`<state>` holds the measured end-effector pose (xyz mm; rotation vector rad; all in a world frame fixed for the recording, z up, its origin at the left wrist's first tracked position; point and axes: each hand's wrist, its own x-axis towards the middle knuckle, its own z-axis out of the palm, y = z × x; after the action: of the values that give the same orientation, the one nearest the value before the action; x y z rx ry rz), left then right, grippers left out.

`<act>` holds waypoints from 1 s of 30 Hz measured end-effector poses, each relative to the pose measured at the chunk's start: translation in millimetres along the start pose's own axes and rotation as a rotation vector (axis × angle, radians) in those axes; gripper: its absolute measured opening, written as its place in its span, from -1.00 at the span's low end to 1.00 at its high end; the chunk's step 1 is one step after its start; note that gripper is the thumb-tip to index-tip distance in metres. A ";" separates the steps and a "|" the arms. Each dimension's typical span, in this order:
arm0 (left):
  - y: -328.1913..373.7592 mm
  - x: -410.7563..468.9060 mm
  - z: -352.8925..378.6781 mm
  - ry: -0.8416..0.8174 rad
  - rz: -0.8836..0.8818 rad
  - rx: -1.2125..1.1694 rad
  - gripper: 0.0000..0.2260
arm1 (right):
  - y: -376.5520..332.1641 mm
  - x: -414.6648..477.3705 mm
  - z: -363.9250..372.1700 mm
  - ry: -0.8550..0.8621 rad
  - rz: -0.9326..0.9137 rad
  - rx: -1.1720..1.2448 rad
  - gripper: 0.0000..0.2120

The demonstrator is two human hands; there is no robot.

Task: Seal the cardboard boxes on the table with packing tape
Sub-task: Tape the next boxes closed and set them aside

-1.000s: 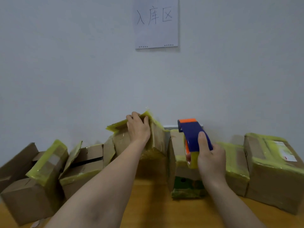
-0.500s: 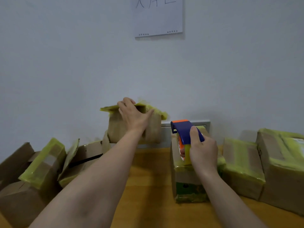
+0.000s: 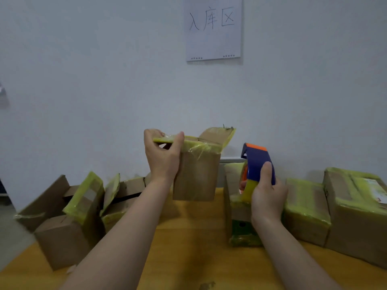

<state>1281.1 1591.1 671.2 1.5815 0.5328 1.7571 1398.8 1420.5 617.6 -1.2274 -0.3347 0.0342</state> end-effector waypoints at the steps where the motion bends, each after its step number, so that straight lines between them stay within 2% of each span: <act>1: 7.4 -9.6 -12.3 -0.022 -0.005 -0.036 -0.65 | -3.5 -6.3 -1.7 0.008 0.000 0.014 -0.66; 3: 16.2 -29.6 -40.1 -0.080 -0.017 -0.070 -0.66 | -12.1 -21.5 -5.3 0.019 -0.003 0.031 -0.68; 11: 18.2 -127.1 -136.8 -0.147 -0.050 0.037 -0.69 | -6.8 -95.5 -18.1 -0.091 -0.023 -0.013 -0.49; 16: 11.4 -166.6 -169.1 -0.203 -0.083 0.050 -0.69 | 3.3 -135.8 -23.3 -0.182 -0.028 -0.015 -0.55; 19: 22.2 -170.4 -179.9 -0.308 -0.018 0.198 -0.65 | 6.5 -148.0 -20.1 -0.214 -0.002 -0.007 -0.59; 24: 38.3 -169.8 -193.9 -0.660 -0.035 0.376 -0.57 | 2.4 -160.9 -8.4 -0.247 -0.015 -0.015 -0.72; 28: 50.8 -176.1 -198.9 -0.800 -0.106 0.441 -0.25 | 3.0 -161.5 -2.1 -0.277 -0.034 -0.038 -0.65; 30: 55.4 -181.2 -194.4 -0.793 -0.192 0.486 -0.13 | 4.8 -160.6 0.5 -0.311 -0.044 -0.062 -0.64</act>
<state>1080.3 1451.2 553.6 2.2860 0.6977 0.7648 1246.7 1389.7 575.8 -1.2762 -0.6376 0.1794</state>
